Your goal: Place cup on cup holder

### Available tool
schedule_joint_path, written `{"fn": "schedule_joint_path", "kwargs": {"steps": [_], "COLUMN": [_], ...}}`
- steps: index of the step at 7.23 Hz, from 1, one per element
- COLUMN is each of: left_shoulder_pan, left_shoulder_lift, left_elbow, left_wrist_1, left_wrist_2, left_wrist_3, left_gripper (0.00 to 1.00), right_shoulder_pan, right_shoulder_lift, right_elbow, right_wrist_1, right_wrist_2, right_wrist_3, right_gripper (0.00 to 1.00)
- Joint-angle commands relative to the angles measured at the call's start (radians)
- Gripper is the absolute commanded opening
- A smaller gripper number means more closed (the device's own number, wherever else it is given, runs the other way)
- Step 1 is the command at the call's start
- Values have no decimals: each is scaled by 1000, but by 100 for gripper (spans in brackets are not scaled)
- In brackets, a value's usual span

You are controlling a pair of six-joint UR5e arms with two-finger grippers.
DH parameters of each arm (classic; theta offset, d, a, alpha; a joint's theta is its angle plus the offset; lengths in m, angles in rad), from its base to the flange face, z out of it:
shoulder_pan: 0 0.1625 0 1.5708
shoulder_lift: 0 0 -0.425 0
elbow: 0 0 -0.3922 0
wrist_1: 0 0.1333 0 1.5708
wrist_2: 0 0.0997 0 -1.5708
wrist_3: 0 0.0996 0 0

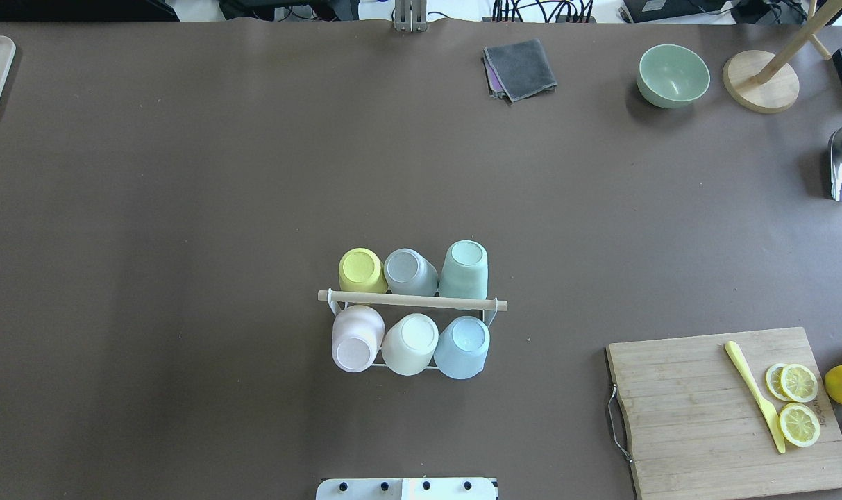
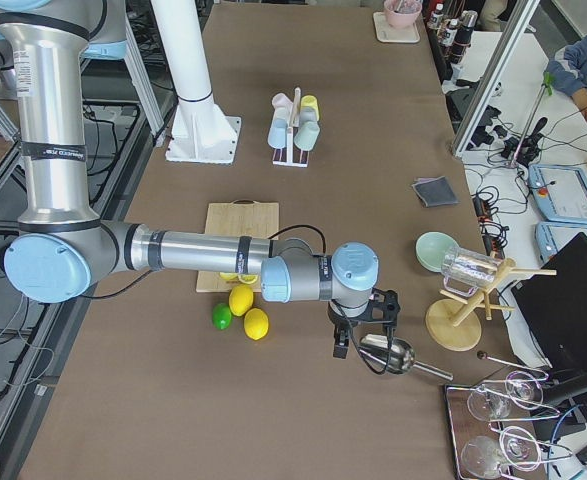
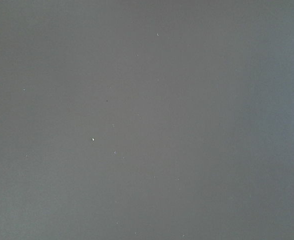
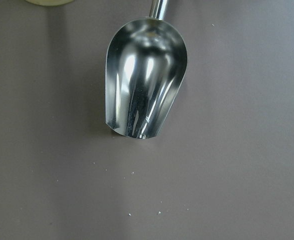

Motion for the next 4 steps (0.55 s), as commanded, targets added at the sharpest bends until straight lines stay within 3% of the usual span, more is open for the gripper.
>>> {"fn": "schedule_joint_path", "kwargs": {"steps": [1,4], "left_shoulder_pan": [0,0], "left_shoulder_lift": [0,-1], "left_elbow": [0,2], "left_wrist_1": [0,0], "left_wrist_2": [0,0], "left_wrist_3": [0,2], "left_gripper": [98,98], "right_shoulder_pan": [0,0], "right_shoulder_lift": [2,14], "right_elbow": [0,17], "right_wrist_1": [0,-46], "right_wrist_2": [-1,-1], "right_wrist_3": [0,0], "right_gripper": [100,100]}}
